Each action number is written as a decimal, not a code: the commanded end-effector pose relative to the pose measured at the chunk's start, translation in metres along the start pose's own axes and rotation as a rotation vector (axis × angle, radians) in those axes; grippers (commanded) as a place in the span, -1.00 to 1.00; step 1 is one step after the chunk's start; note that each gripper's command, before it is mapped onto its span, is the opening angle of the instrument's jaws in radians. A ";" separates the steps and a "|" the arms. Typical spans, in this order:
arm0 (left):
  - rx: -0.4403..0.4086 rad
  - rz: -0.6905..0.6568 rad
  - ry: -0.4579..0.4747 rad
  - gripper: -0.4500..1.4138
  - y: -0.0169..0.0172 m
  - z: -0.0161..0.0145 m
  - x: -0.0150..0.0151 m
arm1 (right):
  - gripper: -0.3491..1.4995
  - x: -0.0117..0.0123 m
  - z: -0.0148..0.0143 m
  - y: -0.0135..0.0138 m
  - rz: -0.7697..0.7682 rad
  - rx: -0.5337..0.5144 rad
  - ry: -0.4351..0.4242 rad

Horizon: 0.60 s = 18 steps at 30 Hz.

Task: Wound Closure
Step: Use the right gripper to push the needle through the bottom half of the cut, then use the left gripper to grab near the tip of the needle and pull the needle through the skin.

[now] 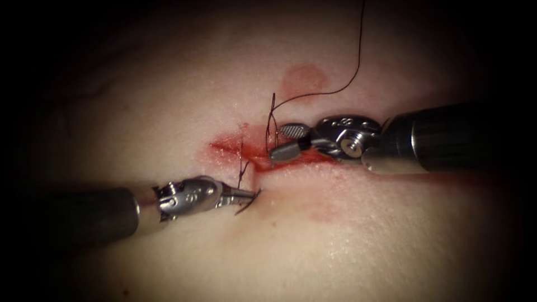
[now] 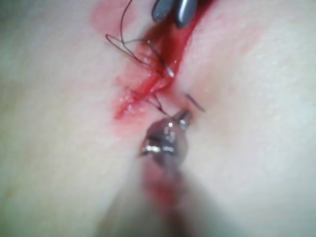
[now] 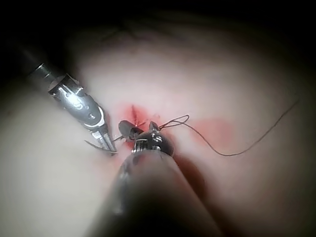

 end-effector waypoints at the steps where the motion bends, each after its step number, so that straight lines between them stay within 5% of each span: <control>1: -0.003 0.007 0.002 -0.89 0.0000 0.0009 -0.0003 | 0.85 -0.0003 -0.0004 0.0008 0.006 -0.010 0.011; 7: 0.003 0.042 0.018 -0.81 0.0008 0.0008 0.0003 | 0.85 -0.0006 -0.0013 0.0018 0.001 -0.032 0.013; 10: 0.029 0.064 0.044 -0.37 0.0015 0.0001 0.0007 | 0.85 -0.0011 -0.0005 0.0014 -0.003 -0.016 0.018; 18: 0.137 0.211 0.178 -0.16 0.0025 0.0001 0.0020 | 0.81 -0.0032 0.0008 0.0008 -0.023 0.009 0.006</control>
